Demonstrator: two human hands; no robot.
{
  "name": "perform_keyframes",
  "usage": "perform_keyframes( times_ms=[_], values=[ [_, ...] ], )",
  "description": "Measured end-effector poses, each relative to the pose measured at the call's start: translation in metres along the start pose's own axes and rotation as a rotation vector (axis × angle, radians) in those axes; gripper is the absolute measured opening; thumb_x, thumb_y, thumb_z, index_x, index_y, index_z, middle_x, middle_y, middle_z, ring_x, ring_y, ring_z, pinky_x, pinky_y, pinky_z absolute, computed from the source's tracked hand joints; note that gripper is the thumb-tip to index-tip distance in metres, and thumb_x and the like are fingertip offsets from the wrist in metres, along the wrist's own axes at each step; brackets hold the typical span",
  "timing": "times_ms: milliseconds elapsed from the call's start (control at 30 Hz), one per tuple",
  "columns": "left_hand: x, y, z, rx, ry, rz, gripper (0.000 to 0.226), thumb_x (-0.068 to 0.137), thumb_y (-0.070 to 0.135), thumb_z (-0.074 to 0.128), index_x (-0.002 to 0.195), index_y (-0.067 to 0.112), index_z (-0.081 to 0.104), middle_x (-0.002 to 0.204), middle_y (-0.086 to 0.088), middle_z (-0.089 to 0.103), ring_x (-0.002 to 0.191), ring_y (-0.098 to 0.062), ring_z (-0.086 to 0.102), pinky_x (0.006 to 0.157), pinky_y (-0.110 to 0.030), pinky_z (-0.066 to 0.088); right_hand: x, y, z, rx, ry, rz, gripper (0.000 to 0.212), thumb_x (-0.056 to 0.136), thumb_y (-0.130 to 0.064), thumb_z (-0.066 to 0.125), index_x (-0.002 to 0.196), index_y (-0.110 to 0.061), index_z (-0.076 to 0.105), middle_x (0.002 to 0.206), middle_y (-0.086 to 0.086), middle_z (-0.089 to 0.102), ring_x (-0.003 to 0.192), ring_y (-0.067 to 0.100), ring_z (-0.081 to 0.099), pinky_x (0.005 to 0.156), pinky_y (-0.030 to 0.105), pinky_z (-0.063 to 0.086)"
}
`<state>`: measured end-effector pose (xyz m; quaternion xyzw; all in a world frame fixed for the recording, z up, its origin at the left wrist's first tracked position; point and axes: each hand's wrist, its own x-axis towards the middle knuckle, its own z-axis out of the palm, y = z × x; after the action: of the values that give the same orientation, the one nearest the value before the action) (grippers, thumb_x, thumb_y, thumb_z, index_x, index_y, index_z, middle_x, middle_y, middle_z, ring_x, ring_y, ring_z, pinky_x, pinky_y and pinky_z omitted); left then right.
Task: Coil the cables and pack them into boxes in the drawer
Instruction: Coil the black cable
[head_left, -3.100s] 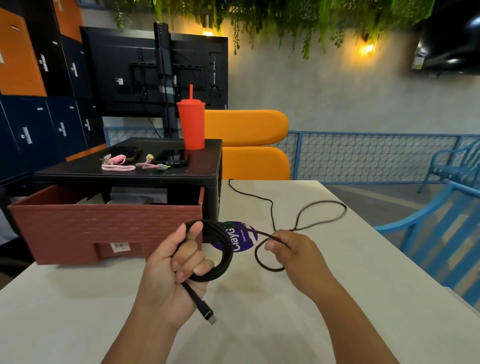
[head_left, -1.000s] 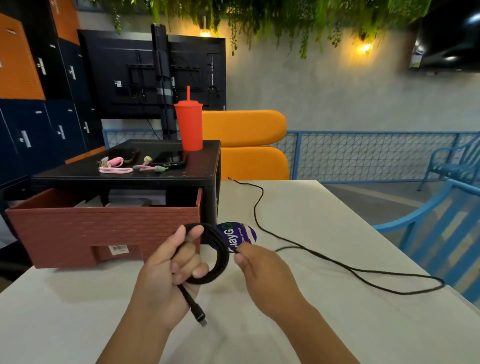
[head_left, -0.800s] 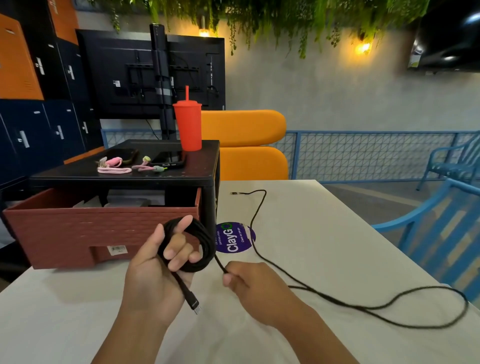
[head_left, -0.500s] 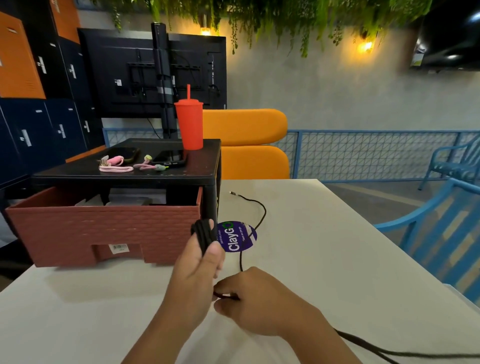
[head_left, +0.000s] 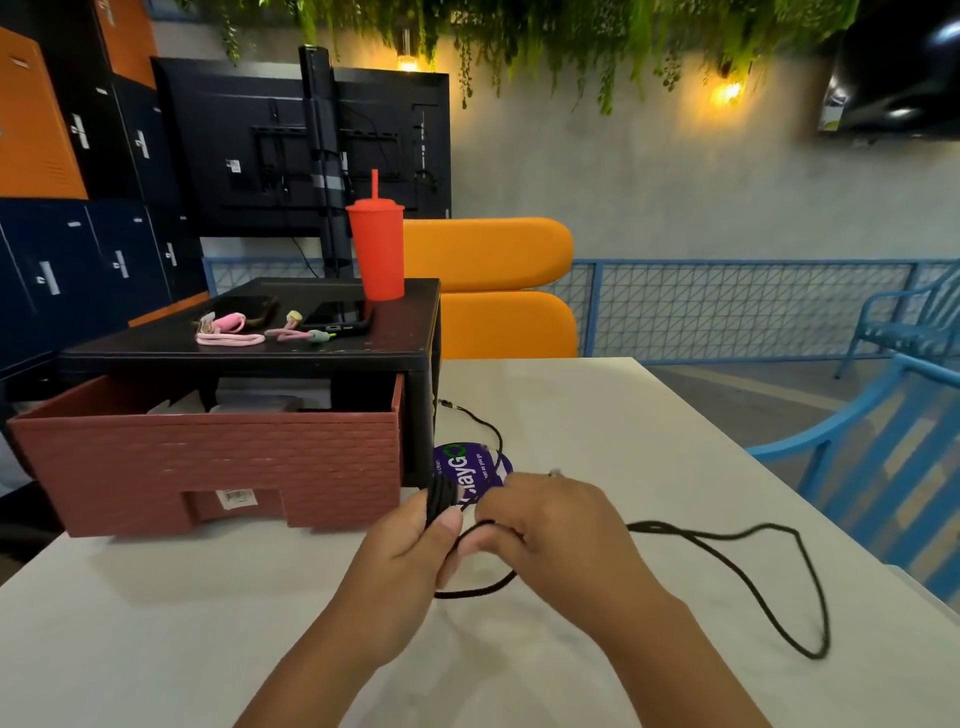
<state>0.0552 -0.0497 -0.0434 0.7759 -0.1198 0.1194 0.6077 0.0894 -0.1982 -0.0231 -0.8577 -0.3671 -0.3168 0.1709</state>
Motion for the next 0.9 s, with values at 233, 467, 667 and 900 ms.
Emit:
perform_keyframes(
  times_ms=[233, 467, 667, 900],
  values=[
    [-0.005, 0.018, 0.0, -0.123, -0.006, -0.095, 0.031, 0.082, 0.037, 0.063, 0.084, 0.006, 0.069, 0.044, 0.007, 0.033, 0.039, -0.005, 0.029, 0.042, -0.015, 0.026, -0.005, 0.025, 0.006, -0.16, 0.287, 0.009, 0.05, 0.093, -0.049, 0.033, 0.07, -0.02, 0.067, 0.066, -0.005, 0.06, 0.058, 0.014, 0.057, 0.065, 0.026, 0.043],
    [-0.002, 0.017, -0.007, -0.342, 0.146, -0.144, 0.022, 0.087, 0.014, 0.059, 0.067, 0.011, 0.067, 0.043, 0.005, 0.025, 0.041, -0.01, 0.021, 0.048, -0.024, 0.025, -0.014, 0.039, 0.005, 0.003, 0.213, 0.631, 0.043, 0.08, -0.028, 0.071, 0.121, -0.028, 0.058, 0.125, 0.002, 0.045, 0.113, 0.021, 0.042, 0.085, 0.028, 0.034],
    [0.002, 0.015, -0.019, -0.521, 0.281, -0.117, 0.023, 0.088, 0.021, 0.051, 0.081, 0.001, 0.06, 0.038, 0.008, 0.023, 0.037, -0.008, 0.022, 0.047, -0.025, 0.028, -0.019, 0.053, -0.002, 0.144, 0.076, 0.895, 0.013, 0.089, -0.025, 0.058, 0.1, -0.019, 0.063, 0.081, -0.004, 0.061, 0.074, 0.015, 0.052, 0.065, 0.026, 0.039],
    [0.007, 0.012, -0.035, -0.62, 0.414, -0.135, 0.029, 0.097, 0.02, 0.038, 0.079, 0.008, 0.058, 0.034, 0.01, 0.022, 0.032, -0.006, 0.019, 0.043, -0.02, 0.029, -0.031, 0.078, -0.013, -0.178, 0.023, 0.99, 0.018, 0.091, -0.005, 0.046, 0.096, -0.011, 0.062, 0.079, 0.004, 0.053, 0.068, 0.02, 0.045, 0.061, 0.028, 0.035]
  ],
)
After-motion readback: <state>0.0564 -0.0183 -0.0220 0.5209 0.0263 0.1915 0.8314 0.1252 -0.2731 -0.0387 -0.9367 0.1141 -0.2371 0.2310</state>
